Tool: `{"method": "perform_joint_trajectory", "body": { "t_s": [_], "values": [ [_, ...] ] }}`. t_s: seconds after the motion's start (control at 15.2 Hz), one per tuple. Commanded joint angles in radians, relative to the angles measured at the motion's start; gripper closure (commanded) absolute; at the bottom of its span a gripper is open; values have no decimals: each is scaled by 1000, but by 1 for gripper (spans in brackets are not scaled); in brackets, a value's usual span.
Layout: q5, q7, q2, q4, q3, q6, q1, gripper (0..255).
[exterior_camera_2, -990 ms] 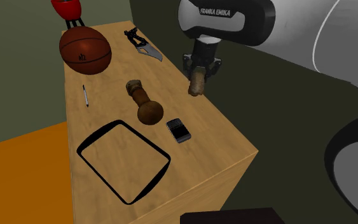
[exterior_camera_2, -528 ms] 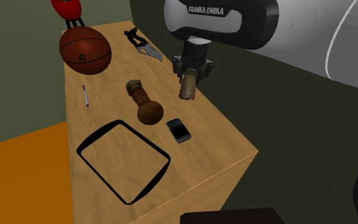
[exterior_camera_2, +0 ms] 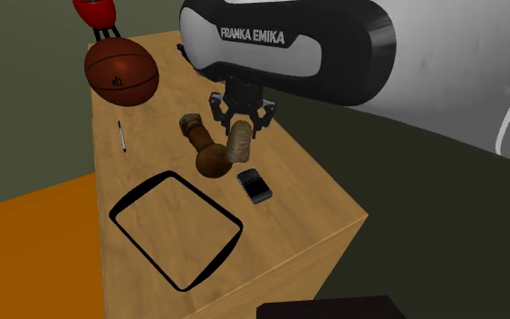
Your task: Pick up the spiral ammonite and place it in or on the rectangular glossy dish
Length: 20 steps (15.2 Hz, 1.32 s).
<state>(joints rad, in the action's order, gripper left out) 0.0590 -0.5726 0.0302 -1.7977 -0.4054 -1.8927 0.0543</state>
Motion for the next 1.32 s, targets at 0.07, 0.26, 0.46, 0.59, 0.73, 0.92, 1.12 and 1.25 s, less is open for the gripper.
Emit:
{"method": "perform_joint_trajectory", "body": {
  "t_s": [0.07, 0.26, 0.46, 0.59, 0.73, 0.92, 1.12, 1.25],
  "values": [
    [6, -62, 31, -23, -32, 1, 30, 255],
    [12, -125, 56, -44, -66, 0, 61, 255],
    [14, -192, 73, -54, -103, 2, 91, 255],
    [13, -238, 79, -55, -128, 4, 111, 255],
    [10, -287, 80, -51, -155, 6, 132, 255],
    [0, -363, 73, -37, -198, 12, 162, 255],
    [-2, -376, 72, -61, -206, -14, 168, 255],
    [-2, -376, 71, -88, -207, -41, 169, 255]
  ]
}}
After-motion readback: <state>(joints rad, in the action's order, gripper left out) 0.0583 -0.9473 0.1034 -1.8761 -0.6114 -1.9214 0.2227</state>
